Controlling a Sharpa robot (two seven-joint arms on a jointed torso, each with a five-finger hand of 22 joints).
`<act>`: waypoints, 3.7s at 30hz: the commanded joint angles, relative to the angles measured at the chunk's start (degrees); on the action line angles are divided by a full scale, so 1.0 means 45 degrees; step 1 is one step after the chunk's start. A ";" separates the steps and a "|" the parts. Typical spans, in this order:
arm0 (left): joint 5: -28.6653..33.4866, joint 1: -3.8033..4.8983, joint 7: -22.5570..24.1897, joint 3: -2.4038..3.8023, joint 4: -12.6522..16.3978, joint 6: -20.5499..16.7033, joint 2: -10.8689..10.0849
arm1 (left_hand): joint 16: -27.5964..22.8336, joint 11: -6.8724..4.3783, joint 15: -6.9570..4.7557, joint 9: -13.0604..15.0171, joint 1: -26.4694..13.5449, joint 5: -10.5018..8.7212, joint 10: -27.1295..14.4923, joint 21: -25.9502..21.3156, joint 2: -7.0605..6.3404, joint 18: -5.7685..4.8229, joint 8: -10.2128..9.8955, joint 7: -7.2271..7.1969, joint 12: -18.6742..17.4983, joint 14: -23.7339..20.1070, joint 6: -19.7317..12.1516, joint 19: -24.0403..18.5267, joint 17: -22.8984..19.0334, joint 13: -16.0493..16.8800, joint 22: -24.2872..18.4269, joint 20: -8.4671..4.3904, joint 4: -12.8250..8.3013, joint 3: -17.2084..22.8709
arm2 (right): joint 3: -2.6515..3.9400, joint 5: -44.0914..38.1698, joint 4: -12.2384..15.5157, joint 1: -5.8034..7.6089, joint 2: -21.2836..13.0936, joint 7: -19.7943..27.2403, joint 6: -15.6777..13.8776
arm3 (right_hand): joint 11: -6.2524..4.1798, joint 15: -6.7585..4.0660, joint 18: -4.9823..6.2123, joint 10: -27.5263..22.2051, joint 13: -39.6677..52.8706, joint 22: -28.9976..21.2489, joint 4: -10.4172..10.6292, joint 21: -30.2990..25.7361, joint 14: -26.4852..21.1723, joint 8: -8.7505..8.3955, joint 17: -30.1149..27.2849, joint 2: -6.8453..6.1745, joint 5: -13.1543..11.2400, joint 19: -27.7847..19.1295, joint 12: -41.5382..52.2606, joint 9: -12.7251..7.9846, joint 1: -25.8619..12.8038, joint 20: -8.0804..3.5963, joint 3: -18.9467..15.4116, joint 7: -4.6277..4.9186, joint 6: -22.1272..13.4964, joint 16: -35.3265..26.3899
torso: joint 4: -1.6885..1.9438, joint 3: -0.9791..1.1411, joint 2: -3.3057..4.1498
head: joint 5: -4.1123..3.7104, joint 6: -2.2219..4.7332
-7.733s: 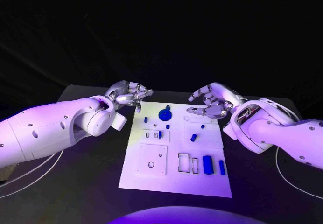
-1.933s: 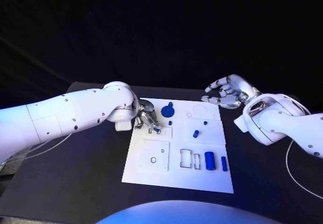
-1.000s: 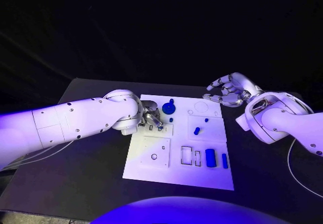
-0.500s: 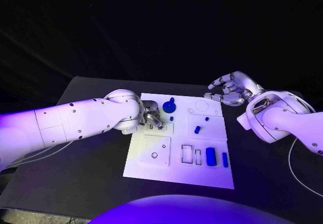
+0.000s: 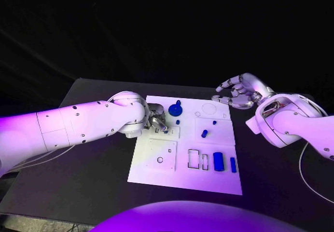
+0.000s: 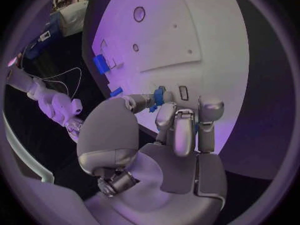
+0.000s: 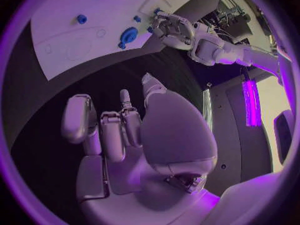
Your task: Assemble the parts on the task board
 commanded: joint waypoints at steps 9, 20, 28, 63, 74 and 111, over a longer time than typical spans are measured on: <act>-0.0136 -0.0038 -0.0080 -0.0017 -0.0056 0.0504 0.0031 | 0.0082 -0.0038 -0.0103 0.0024 0.0010 0.0051 0.0008 0.0081 0.0135 -0.0065 0.0072 -0.0239 -0.0048 0.1046 0.0310 0.0113 0.2161 0.0005 0.0010 -0.0014 -0.2330 0.2407 | 0.0000 -0.0078 0.0003 -0.0016 0.0011 -0.0008 0.0042 | -0.0029 -0.0095 0.0166 -0.0101 0.1068 0.0047 0.0028 -0.0060 0.0769 0.0078 0.0849 0.0013 0.0049 -0.0088 -0.0089 0.0016 -0.0133 0.0003 -0.0092 -0.0030 -0.0084 -0.0072 | -0.0003 0.0006 -0.0009 | 0.0002 -0.0045; -0.0134 -0.0042 -0.0083 -0.0015 -0.0128 0.0546 0.0059 | 0.0082 -0.0041 -0.0107 0.0028 -0.0024 0.0067 0.0000 0.0088 0.0128 -0.0069 0.0076 -0.0243 -0.0062 0.1047 0.0314 0.0122 0.2164 -0.0026 0.0025 -0.0019 -0.2349 0.2420 | 0.0000 -0.0078 -0.0004 -0.0019 0.0016 -0.0035 0.0059 | -0.0030 -0.0096 0.0169 -0.0099 0.1067 0.0039 0.0028 -0.0075 0.0772 0.0090 0.0863 0.0018 0.0049 -0.0091 -0.0088 0.0017 -0.0152 0.0002 -0.0098 -0.0031 -0.0088 -0.0069 | -0.0002 0.0006 -0.0003 | -0.0008 -0.0062; -0.0142 -0.0044 -0.0088 -0.0012 -0.0149 0.0735 0.0072 | 0.0082 -0.0043 -0.0108 0.0030 -0.0039 0.0072 -0.0001 0.0089 0.0123 -0.0070 0.0077 -0.0245 -0.0066 0.1047 0.0313 0.0123 0.2162 -0.0034 0.0025 -0.0021 -0.2362 0.2427 | 0.0000 -0.0078 -0.0008 -0.0020 0.0018 -0.0034 0.0062 | -0.0030 -0.0096 0.0169 -0.0099 0.1067 0.0039 0.0028 -0.0075 0.0772 0.0090 0.0863 0.0018 0.0049 -0.0091 -0.0088 0.0017 -0.0152 0.0002 -0.0098 -0.0031 -0.0088 -0.0069 | -0.0001 -0.0004 0.0001 | -0.0008 -0.0073; -0.0331 -0.0041 -0.0067 0.0101 -0.0185 0.1044 0.0111 | 0.0080 -0.0052 -0.0112 0.0037 -0.0049 0.0065 -0.0004 0.0113 0.0094 -0.0082 0.0080 -0.0253 -0.0084 0.1047 0.0308 0.0153 0.2157 -0.0069 0.0077 -0.0029 -0.2449 0.2457 | 0.0000 -0.0078 -0.0026 -0.0028 0.0020 -0.0029 0.0067 | -0.0032 -0.0098 0.0167 -0.0097 0.1063 0.0043 0.0028 -0.0075 0.0774 0.0117 0.0866 0.0035 0.0051 -0.0082 -0.0090 0.0019 -0.0195 0.0000 -0.0108 -0.0034 -0.0100 -0.0071 | -0.0003 0.0001 0.0006 | -0.0069 -0.0098; -0.0152 -0.0033 -0.0091 0.0105 -0.0249 0.1301 0.0192 | 0.0079 -0.0062 -0.0115 0.0050 -0.0532 -0.0057 0.0075 0.0101 0.0190 -0.0093 0.0097 -0.0288 -0.0083 0.1051 0.0404 0.0153 0.2158 -0.0099 0.0086 -0.0020 -0.2243 0.2338 | 0.0000 -0.0080 -0.0039 -0.0030 0.0029 -0.0033 0.0080 | -0.0033 -0.0100 0.0167 -0.0094 0.1062 0.0040 0.0026 -0.0082 0.0776 0.0133 0.0870 0.0045 0.0052 -0.0079 -0.0090 0.0020 -0.0215 -0.0001 -0.0113 -0.0035 -0.0108 -0.0072 | -0.0002 -0.0001 -0.0008 | -0.0082 -0.0139; 0.0087 -0.0031 -0.0114 0.0108 -0.0439 0.1462 0.0281 | 0.0078 -0.0148 -0.0179 -0.0081 -0.2931 -0.0314 0.0087 -0.0094 0.0274 -0.0100 -0.0133 -0.0428 -0.0004 0.1054 0.0851 0.0217 0.2150 -0.0180 -0.0022 -0.0060 -0.0406 0.0073 | 0.0000 -0.0086 -0.0068 -0.0066 0.0023 -0.0029 0.0157 | -0.0036 -0.0103 0.0171 -0.0092 0.1055 0.0026 0.0028 -0.0110 0.0769 0.0167 0.0829 0.0072 0.0054 -0.0083 -0.0093 0.0022 -0.0256 -0.0003 -0.0118 -0.0039 -0.0119 -0.0089 | -0.0009 -0.0003 -0.0003 | -0.0100 -0.0139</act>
